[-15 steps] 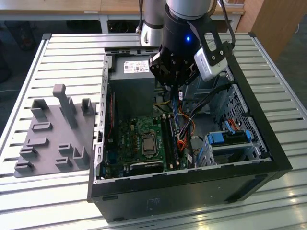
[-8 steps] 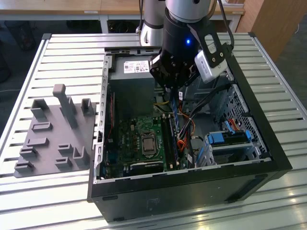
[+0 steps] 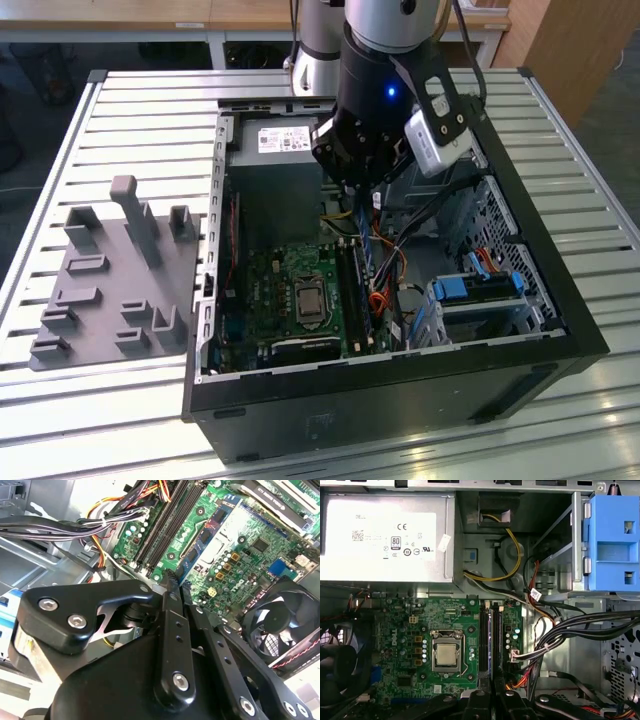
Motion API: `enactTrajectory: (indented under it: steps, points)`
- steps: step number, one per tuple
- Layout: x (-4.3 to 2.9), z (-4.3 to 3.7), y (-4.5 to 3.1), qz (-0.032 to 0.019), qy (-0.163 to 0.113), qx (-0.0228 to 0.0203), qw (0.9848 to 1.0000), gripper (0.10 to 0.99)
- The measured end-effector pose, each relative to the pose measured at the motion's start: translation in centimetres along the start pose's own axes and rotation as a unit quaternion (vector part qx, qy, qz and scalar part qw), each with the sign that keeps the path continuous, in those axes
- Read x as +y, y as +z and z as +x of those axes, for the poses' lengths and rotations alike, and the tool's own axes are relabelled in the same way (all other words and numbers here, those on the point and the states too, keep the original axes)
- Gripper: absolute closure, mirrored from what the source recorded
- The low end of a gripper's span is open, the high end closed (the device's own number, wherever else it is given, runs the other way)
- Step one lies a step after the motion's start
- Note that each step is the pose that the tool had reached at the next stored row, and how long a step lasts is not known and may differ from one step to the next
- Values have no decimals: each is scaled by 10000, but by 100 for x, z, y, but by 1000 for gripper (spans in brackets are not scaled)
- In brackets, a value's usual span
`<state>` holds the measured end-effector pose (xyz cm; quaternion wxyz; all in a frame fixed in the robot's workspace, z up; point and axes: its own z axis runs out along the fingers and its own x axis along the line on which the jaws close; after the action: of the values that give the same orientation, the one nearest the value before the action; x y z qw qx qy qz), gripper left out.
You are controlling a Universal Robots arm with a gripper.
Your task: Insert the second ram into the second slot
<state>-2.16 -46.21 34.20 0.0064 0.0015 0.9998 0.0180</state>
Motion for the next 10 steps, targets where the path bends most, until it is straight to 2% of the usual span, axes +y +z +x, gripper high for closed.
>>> enactTrajectory:
  steps: [10]
  points:
    - [-2,1,65,0,0,0,10000,949]
